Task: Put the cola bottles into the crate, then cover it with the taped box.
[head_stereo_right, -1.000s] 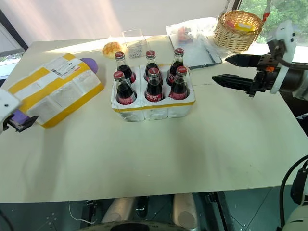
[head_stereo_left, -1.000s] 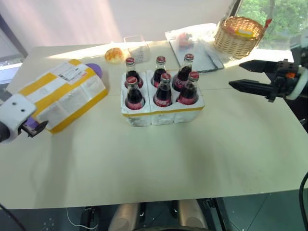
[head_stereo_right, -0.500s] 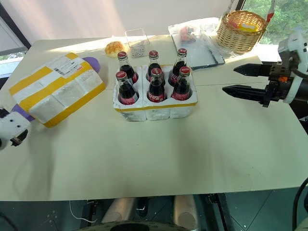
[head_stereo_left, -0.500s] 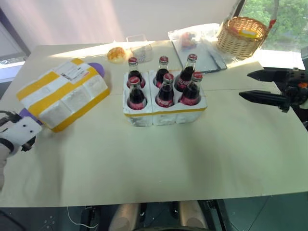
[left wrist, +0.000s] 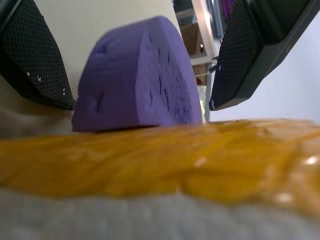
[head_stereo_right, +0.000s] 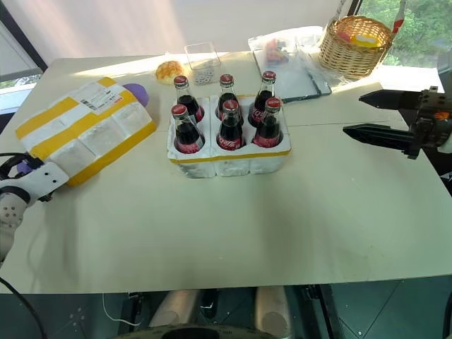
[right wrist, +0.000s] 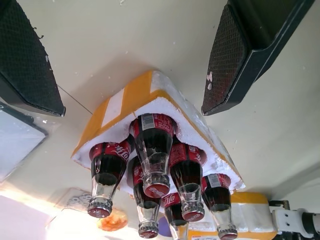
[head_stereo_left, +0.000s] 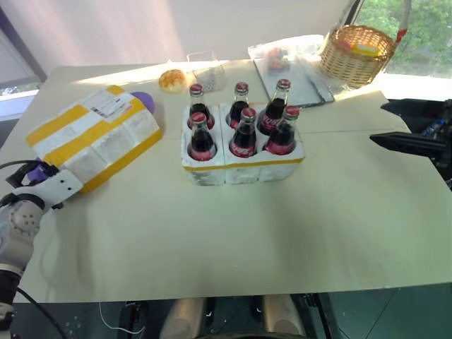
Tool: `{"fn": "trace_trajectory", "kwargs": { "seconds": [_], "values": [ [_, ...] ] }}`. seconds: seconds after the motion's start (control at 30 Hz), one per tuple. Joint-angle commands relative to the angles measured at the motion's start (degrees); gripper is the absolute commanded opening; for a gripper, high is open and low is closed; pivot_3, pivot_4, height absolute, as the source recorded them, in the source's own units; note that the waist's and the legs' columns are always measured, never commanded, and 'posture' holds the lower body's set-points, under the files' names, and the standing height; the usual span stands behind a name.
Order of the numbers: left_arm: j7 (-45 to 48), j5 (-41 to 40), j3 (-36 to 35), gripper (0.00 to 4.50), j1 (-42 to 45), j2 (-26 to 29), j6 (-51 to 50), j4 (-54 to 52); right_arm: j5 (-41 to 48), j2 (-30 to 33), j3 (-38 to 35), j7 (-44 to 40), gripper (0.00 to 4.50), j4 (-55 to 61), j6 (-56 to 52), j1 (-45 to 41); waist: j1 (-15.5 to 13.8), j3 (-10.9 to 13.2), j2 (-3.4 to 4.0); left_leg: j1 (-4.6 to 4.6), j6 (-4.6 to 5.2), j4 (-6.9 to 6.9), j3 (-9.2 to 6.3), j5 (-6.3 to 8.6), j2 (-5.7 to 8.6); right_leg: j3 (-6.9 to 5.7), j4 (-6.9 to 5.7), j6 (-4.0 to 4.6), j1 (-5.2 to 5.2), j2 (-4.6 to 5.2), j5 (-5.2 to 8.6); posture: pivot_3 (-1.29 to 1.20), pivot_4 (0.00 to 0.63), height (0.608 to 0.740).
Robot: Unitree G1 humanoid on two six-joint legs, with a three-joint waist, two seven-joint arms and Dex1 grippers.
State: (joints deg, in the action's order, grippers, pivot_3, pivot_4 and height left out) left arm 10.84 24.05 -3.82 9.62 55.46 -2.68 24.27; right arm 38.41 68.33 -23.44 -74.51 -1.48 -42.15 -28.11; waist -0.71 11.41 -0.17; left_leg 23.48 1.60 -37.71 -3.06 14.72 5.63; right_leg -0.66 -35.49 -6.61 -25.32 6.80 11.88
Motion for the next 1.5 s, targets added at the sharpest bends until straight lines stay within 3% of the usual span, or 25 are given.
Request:
{"fn": "trace_trajectory", "kwargs": {
  "seconds": [0.03, 0.13, 0.37, 0.5, 0.7, 0.97, 1.47, 1.5],
  "values": [
    [-1.26, 0.51, 0.26, 3.11, 1.08, 0.06, 1.58, 1.79, -0.03, 0.88, -2.30, -0.34, 4.50, -0.33, 2.11, 0.21, 0.00, 0.00, 0.00, 0.00, 0.00, 0.00, 0.00, 0.00, 0.00, 0.00, 0.00, 0.00, 0.00, 0.00, 0.00, 0.00, 0.150, 0.740],
    [-2.13, 0.31, -0.32, 1.71, 1.81, 0.12, 0.80, 2.46, 0.11, 1.39, -2.80, -1.46, 4.50, -1.80, 2.27, 1.78, -0.14, -0.02, -0.01, 0.00, 0.00, -0.01, 0.00, 0.00, 0.00, 0.00, 0.00, 0.00, 0.02, 0.01, 0.00, 0.00, 0.150, 0.740],
    [-2.78, -1.62, -3.72, 1.71, 6.24, 2.78, 1.02, 0.76, -2.21, 2.12, -3.29, -0.31, 4.50, -4.60, 5.50, 2.53, -0.06, -0.03, 0.00, 0.00, 0.00, -0.04, 0.01, -0.01, 0.00, 0.01, -0.03, -0.03, 0.01, 0.00, -0.02, 0.00, 0.150, 0.740],
    [4.63, -7.71, -5.13, 1.71, 13.23, 4.18, 2.81, -2.57, -0.23, 3.92, -4.73, -2.34, 4.50, -6.45, 0.97, 3.85, -0.42, -0.01, -0.05, 0.11, -0.01, -0.20, -0.04, -0.01, 0.01, -0.06, -0.04, -0.03, 0.02, 0.00, -0.03, 0.00, 0.150, 0.740],
    [13.65, -10.73, -2.38, 1.71, 24.83, 4.82, 4.06, -7.12, -2.78, 2.08, -6.19, 1.09, 4.50, -4.23, 4.23, 6.83, 0.10, -0.02, -0.05, 0.12, 0.08, -0.22, 0.02, 0.04, 0.05, -0.06, 0.00, -0.11, 0.02, -0.01, -0.08, 0.00, 0.150, 0.740],
    [23.07, -13.36, 2.79, 1.71, 40.55, 0.57, 6.15, -14.87, -0.60, 0.49, -6.67, 5.20, 4.50, 1.72, 0.89, 7.64, 0.06, -0.01, -0.06, 0.12, 0.10, -0.29, 0.07, 0.02, 0.07, -0.06, -0.01, -0.15, 0.07, -0.04, -0.11, 0.00, 0.150, 0.740],
    [21.93, -7.91, 5.27, 1.71, 43.42, -0.58, 16.87, -10.94, 1.19, -1.46, -4.24, 11.43, 4.50, 5.43, -1.61, 4.95, -0.09, -0.01, -0.07, 0.11, 0.13, -0.38, 0.07, 0.01, 0.08, -0.06, -0.05, -0.17, 0.12, -0.11, -0.12, 0.00, 0.150, 0.740],
    [22.36, -8.19, 5.27, 1.44, 43.66, -0.75, 17.33, -10.74, 1.28, -1.53, -4.13, 11.59, 4.50, 5.46, -1.66, 4.77, -0.08, -0.01, -0.07, 0.11, 0.13, -0.38, 0.07, 0.01, 0.08, -0.06, -0.04, -0.17, 0.12, -0.11, -0.12, 0.00, 0.150, 0.740]
  ]
}}
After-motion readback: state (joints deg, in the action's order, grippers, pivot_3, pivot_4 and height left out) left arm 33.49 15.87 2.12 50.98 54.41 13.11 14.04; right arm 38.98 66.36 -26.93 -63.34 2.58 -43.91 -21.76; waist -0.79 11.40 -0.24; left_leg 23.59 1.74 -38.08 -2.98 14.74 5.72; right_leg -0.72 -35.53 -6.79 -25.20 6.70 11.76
